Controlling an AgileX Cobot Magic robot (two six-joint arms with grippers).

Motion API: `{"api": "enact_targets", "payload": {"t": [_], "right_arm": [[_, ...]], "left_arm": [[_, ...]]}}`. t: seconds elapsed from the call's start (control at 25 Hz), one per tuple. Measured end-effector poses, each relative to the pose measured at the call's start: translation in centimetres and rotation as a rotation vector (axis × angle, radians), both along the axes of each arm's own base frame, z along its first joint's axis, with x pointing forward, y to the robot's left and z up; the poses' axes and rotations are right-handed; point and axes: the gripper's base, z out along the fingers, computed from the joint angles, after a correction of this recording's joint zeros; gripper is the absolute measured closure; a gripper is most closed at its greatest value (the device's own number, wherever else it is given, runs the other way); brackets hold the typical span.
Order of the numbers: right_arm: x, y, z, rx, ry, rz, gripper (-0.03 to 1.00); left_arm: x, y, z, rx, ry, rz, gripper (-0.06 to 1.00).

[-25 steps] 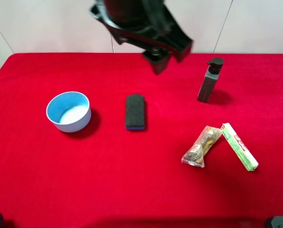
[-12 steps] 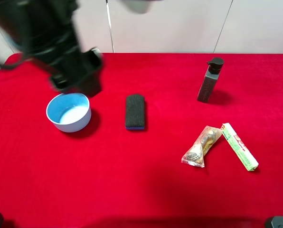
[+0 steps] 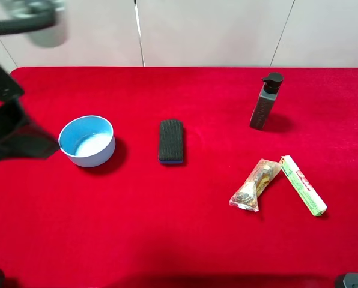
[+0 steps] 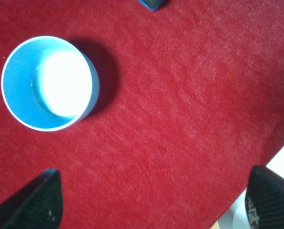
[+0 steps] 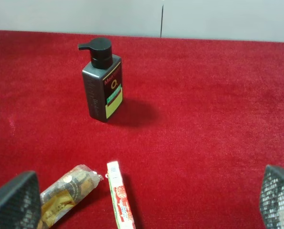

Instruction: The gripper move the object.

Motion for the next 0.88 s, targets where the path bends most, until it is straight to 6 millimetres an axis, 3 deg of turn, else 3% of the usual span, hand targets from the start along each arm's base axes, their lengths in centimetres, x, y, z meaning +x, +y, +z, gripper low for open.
{"api": "enact_targets", "payload": {"t": [0.16, 0.36, 0.68, 0.88], "right_arm": [[0.0, 0.0, 0.0, 0.0, 0.0, 0.0, 0.27], [0.0, 0.0, 0.0, 0.0, 0.0, 0.0, 0.27], [0.0, 0.0, 0.0, 0.0, 0.0, 0.0, 0.27], [0.0, 0.0, 0.0, 0.0, 0.0, 0.0, 0.27]], "left_arm": [[-0.7, 1.1, -1.0, 0.011, 0.012, 0.0, 0.06], [-1.5, 3.1, -1.8, 0.0, 0.011, 0.021, 0.01], [-1.8, 8.1, -2.9, -0.142, -0.041, 0.281, 0.0], [-3.1, 10.6, -5.2, -0.211, -0.041, 0.461, 0.0]]}}
